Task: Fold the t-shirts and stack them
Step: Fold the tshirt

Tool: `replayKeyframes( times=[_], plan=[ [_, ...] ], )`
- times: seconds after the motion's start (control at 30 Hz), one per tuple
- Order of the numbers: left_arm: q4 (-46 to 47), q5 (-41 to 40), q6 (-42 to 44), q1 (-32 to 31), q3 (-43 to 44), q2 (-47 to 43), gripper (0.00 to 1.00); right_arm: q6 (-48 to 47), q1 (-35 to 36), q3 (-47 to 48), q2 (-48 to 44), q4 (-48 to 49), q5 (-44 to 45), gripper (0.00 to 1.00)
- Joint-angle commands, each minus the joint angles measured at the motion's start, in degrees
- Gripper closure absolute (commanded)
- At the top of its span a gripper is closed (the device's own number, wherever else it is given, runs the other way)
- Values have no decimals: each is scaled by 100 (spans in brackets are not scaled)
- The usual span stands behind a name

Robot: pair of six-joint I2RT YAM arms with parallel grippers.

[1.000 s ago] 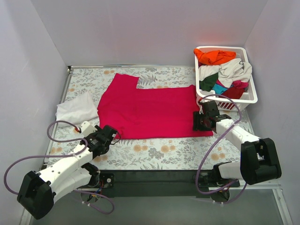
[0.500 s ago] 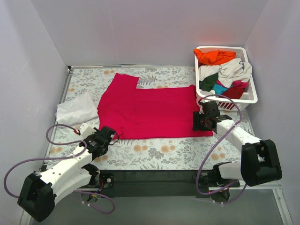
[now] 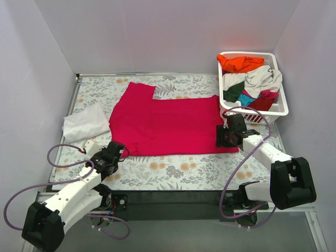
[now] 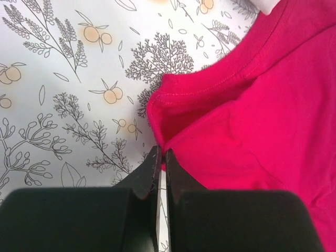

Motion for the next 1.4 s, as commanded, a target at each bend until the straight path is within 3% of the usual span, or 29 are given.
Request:
replayKeyframes(
  times=[0.0, 0.2, 0.77, 0.83, 1.0, 1.1, 1.27, 1.37],
  plan=[
    [-88, -163, -681, 173, -21, -270, 100, -28, -6, -45, -68, 163, 42, 52],
    [-229, -260, -646, 331, 6, -727, 100, -19, -6, -45, -6, 155, 95, 51],
    [-72, -103, -49, 770, 199, -816, 100, -1, -6, -63, 143, 155, 227, 50],
    [7, 55, -5, 858, 146, -780, 93, 7, -15, -63, 143, 155, 235, 50],
    [-281, -119, 22, 938, 348, -876, 49, 7, -6, -63, 117, 155, 262, 50],
    [-572, -418, 109, 929, 673, -999, 35, -1, -6, -45, 91, 155, 332, 50],
    [322, -209, 1100, 938, 911, -843, 31, -72, -6, 95, -155, 163, 297, 51],
    [1298, 108, 1498, 868, 963, -36, 31, -98, 29, 174, -366, 155, 253, 51]
  ],
)
